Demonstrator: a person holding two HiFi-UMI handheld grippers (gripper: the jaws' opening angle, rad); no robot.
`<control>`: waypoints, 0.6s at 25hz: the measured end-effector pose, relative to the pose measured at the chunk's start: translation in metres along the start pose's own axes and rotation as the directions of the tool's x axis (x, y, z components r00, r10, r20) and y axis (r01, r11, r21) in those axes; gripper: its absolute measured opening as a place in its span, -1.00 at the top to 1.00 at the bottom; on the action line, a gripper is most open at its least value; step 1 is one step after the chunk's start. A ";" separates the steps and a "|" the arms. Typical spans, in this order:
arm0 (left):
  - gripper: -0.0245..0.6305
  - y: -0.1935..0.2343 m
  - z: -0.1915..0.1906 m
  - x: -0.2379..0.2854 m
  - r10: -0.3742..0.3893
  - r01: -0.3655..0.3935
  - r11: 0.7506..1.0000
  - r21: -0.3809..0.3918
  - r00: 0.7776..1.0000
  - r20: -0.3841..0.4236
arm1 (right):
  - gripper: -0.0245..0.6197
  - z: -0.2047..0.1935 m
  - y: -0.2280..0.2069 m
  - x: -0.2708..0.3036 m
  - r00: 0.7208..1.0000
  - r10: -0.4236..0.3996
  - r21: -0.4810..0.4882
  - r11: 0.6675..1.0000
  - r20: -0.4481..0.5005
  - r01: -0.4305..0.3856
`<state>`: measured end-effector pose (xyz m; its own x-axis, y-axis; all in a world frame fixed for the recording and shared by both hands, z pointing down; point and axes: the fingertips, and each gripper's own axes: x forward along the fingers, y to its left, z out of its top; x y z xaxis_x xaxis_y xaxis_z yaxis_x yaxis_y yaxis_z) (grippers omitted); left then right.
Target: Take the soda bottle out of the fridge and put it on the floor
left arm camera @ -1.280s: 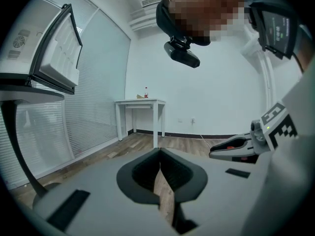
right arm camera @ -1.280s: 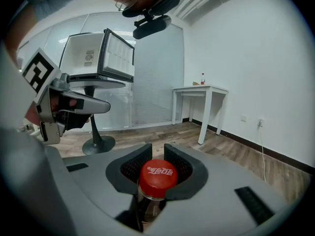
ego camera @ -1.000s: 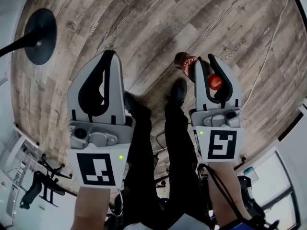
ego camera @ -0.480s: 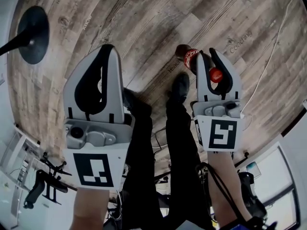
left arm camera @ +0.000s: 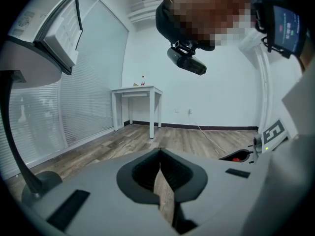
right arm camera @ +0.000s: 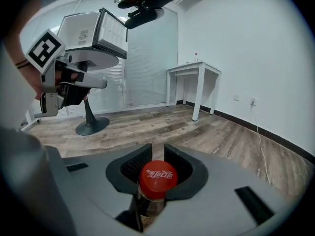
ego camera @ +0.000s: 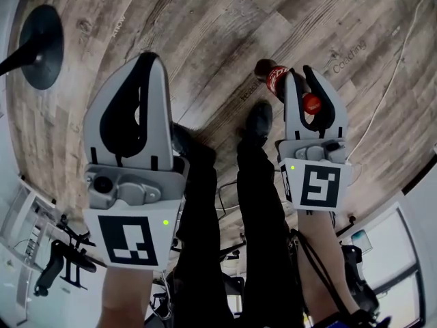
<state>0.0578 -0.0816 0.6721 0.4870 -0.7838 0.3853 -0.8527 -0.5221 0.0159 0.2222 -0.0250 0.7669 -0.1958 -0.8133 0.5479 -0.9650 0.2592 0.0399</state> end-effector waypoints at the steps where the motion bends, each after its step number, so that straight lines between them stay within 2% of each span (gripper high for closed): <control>1: 0.87 -0.001 -0.003 0.001 -0.002 0.002 1.000 0.001 1.000 -0.001 | 0.64 -0.003 -0.001 0.002 1.000 -0.004 0.000 1.000 0.002 0.004; 5: 0.87 -0.005 -0.015 0.007 -0.010 0.010 1.000 0.006 1.000 -0.010 | 0.64 -0.025 -0.002 0.004 0.999 0.005 0.002 1.000 -0.042 -0.005; 9: 0.87 -0.008 -0.020 0.013 -0.008 0.008 1.000 0.000 1.000 -0.004 | 0.64 -0.026 -0.009 0.011 1.000 -0.008 -0.008 1.000 -0.006 0.008; 15: 0.87 -0.016 -0.034 0.018 -0.016 0.016 1.000 -0.002 1.000 -0.018 | 0.64 -0.052 -0.016 0.016 0.999 -0.004 -0.017 1.000 -0.049 0.004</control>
<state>0.0737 -0.0761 0.7104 0.4970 -0.7694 0.4013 -0.8454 -0.5335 0.0242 0.2435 -0.0148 0.8181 -0.1828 -0.7879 0.5880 -0.9626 0.2650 0.0559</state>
